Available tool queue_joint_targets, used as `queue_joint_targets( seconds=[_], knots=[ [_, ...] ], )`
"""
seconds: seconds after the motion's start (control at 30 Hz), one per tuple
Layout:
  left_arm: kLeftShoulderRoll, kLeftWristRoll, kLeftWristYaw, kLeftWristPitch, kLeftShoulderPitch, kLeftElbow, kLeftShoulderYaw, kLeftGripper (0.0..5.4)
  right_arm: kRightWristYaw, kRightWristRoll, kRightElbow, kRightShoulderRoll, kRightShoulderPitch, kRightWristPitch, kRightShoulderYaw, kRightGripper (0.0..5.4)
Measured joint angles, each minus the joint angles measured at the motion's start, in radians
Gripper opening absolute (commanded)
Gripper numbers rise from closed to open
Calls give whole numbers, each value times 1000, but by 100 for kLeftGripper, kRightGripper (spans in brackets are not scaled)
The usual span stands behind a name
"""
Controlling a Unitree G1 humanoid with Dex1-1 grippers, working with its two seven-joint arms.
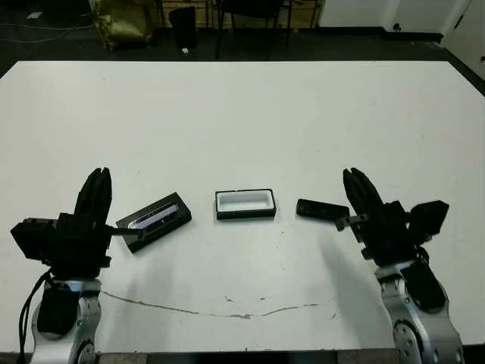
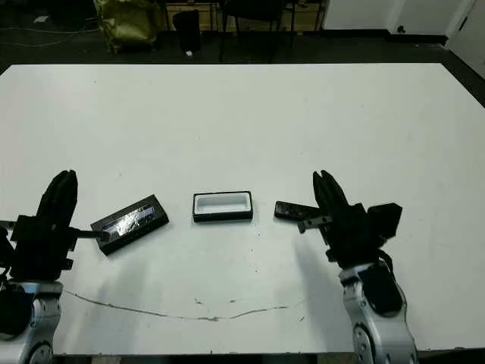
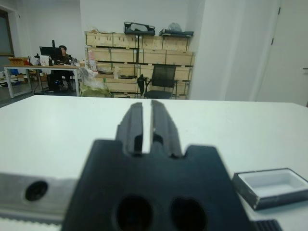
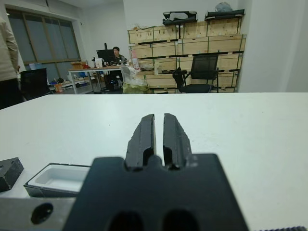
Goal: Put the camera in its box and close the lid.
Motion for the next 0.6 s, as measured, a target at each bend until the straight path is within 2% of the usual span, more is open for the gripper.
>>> queue_joint_targets(
  seconds=[0.47,0.6],
  knots=[
    [-13,-1,1,-2,9,0,-36,3,23,14,-31,-18,18,36,1,0],
    [-12,-1,-4,-8,16,4,-29,3,85,47,-21,-66,-6,35,-29,0]
  ],
)
